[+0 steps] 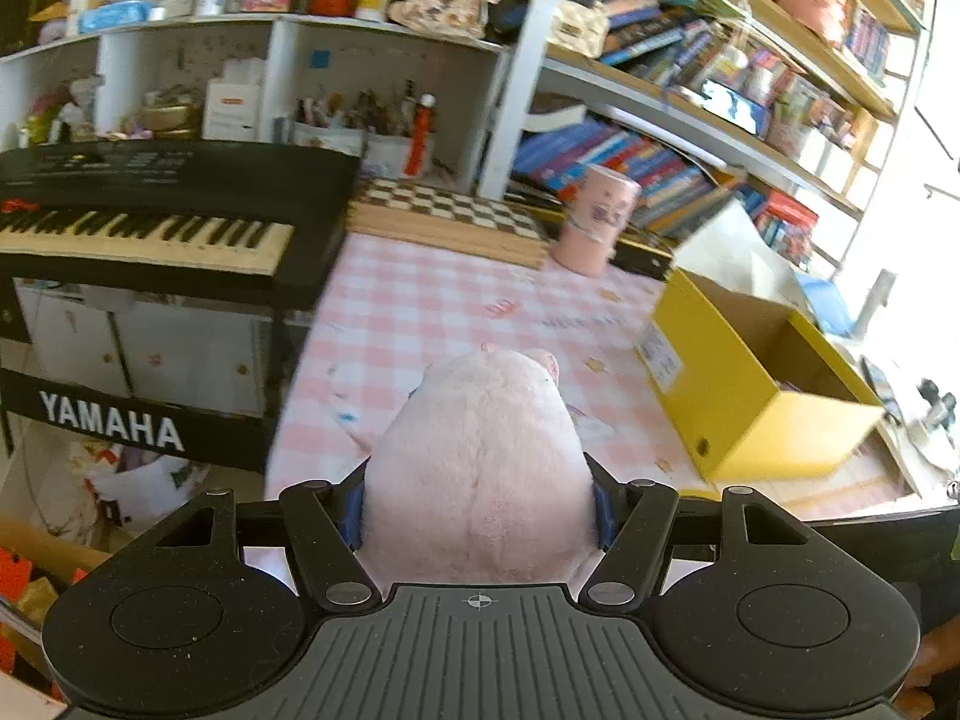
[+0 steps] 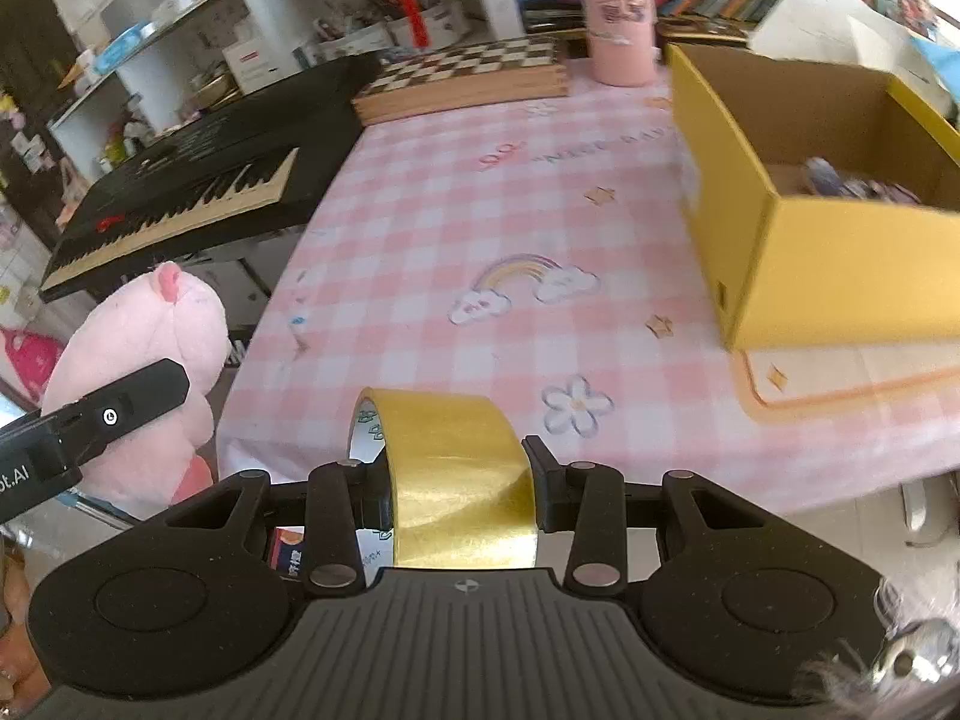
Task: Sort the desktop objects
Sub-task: 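Lift and carry the tape roll and plush toy toward the yellow box with both tools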
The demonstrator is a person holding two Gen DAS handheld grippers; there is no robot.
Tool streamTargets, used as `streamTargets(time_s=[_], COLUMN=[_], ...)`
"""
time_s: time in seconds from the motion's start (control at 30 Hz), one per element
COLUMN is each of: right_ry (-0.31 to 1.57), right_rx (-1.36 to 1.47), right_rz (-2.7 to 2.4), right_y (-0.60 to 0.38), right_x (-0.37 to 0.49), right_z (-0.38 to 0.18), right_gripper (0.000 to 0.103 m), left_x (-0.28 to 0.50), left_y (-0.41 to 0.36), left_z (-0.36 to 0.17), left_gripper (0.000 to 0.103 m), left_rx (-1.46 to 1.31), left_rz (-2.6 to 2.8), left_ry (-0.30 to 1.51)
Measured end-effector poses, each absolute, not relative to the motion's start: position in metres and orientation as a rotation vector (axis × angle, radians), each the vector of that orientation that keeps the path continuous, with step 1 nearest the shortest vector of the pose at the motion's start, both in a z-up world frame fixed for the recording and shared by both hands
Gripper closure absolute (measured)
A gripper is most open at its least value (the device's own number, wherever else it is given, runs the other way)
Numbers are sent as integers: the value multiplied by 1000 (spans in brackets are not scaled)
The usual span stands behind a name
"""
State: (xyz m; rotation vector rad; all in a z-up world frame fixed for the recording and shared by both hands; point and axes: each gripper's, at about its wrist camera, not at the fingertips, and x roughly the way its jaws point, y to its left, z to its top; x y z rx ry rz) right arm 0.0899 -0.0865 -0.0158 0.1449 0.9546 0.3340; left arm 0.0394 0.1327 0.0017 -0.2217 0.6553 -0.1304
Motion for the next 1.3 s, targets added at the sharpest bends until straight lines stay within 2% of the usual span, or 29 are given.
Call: streamTargets(time_s=[0.8, 1.3], right_ry=[974, 977], right_rx=[270, 309], right_rz=[22, -70], right_y=[-178, -226], right_x=[14, 1], right_z=[-21, -23], right_gripper=[66, 66], left_x=[45, 54], left_y=[40, -16], left_z=[-11, -13], left_gripper=[38, 38], left_rx=[-141, -102], left_rz=[-478, -576], left_ry=[735, 756])
